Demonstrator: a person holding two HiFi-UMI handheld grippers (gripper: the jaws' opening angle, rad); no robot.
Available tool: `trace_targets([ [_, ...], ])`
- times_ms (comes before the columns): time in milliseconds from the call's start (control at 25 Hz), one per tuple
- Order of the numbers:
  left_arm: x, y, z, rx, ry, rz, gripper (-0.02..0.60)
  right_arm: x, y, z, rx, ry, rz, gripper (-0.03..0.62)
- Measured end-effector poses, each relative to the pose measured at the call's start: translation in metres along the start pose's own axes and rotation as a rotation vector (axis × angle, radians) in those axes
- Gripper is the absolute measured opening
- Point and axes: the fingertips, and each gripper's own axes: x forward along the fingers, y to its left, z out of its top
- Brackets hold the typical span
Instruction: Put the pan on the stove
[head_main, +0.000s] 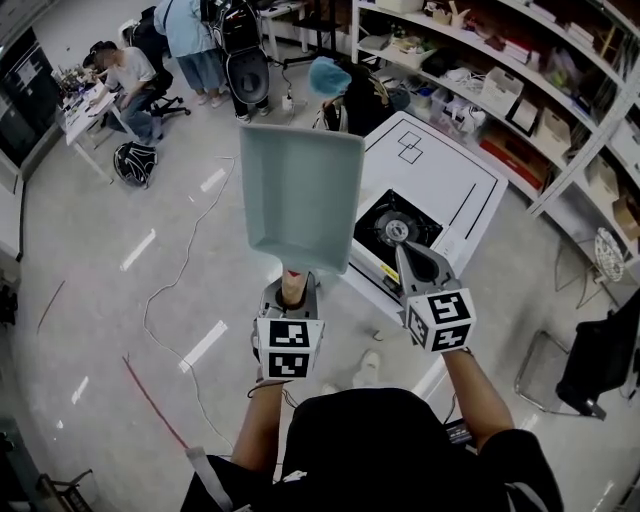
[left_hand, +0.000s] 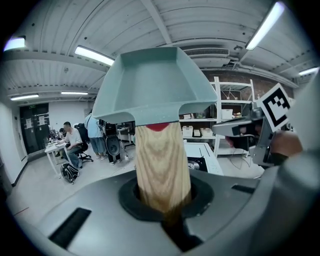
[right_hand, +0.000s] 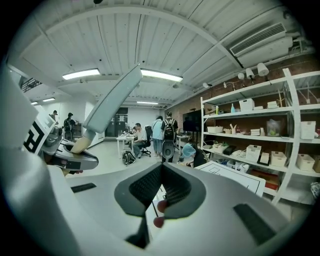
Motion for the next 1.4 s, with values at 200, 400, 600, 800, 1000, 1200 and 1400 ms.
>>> trace_targets([
  [200, 0.025, -0.009, 0.005, 0.015, 0.025, -0.021, 0.028, 0.007, -0.025, -0.003, 0.012, 0.009, -0.016, 0.003],
  [400, 0.05, -0.017, 0.008, 0.025, 0.053, -0.041, 0.028, 0.013, -0.047, -0.008, 0.021, 0.021, -0.033, 0.003],
  [600, 0.072, -0.021, 0.004, 0.037, 0.091, -0.054, 0.028, 0.021, -0.063, -0.013, 0.027, 0.032, -0.046, 0.003],
  [800, 0.093, -0.028, -0.012, 0.045, 0.139, -0.078, 0.028, 0.028, -0.076, -0.02, 0.04, 0.046, -0.057, 0.003],
  [1000, 0.111, -0.036, -0.025, 0.069, 0.206, -0.098, 0.028, 0.035, -0.087, -0.031, 0.045, 0.075, -0.071, 0.003],
  [1200, 0.127, -0.043, -0.037, 0.098, 0.265, -0.123, 0.028, 0.038, -0.095, -0.038, 0.056, 0.09, -0.082, 0.003],
  [1400, 0.142, -0.052, -0.048, 0.129, 0.317, -0.157, 0.029, 0.039, -0.106, -0.047, 0.073, 0.108, -0.102, 0.003],
])
